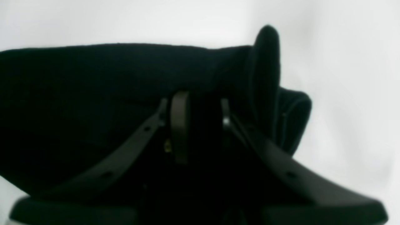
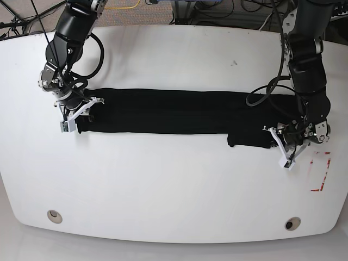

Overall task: Fold the T-shirt properly
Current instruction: 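Grasp the strip end with the left gripper and pull it outward, then straighten the strip ends with both grippers, pulling them apart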

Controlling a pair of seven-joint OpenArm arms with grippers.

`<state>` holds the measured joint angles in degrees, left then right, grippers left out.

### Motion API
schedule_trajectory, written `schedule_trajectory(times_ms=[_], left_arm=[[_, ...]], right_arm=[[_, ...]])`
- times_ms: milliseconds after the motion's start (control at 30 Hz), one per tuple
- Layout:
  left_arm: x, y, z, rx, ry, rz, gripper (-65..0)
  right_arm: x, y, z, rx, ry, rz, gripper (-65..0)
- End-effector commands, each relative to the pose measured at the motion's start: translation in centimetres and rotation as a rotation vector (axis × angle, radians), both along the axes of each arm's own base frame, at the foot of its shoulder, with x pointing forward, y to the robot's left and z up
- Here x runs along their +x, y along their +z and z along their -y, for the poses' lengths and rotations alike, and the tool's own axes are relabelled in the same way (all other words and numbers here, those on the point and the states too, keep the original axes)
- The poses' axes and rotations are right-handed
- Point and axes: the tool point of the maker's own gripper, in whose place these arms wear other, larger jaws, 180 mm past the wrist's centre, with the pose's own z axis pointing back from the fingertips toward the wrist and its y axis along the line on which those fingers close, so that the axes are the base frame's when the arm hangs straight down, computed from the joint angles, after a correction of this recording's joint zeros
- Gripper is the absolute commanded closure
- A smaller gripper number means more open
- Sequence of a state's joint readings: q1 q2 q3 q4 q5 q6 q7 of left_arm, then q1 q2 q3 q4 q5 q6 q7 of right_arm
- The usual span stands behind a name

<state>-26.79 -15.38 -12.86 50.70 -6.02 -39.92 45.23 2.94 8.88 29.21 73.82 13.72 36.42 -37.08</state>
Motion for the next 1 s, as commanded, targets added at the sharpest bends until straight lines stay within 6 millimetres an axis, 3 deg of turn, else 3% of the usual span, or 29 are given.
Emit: schedule_trajectory(times_ms=[0,233,533,967], left_arm=[[2.1,3.3,-0.7,0.032,-0.003,0.078,0.0],[2.6,6.7,-1.4,0.132,-0.025,0.118,0.0],[2.1,9.6,-2.3,0.246,-0.033,0.116,0.0],[-1.6,11.8,-3.3,0.424,-0.037,0.09,0.0]], right_arm=[[-1.7,-1.9,-0.1,-0.043,0.028,-0.111,-13.2],[-1.7,-2.0,-0.3,-0.039,0.028,-0.113,-13.2],[-1.7,-2.0,-0.3,-0.037,0.027,-0.114,-13.2],[-1.7,-2.0,-0.3,-0.037,0.026,-0.113,-13.2]])
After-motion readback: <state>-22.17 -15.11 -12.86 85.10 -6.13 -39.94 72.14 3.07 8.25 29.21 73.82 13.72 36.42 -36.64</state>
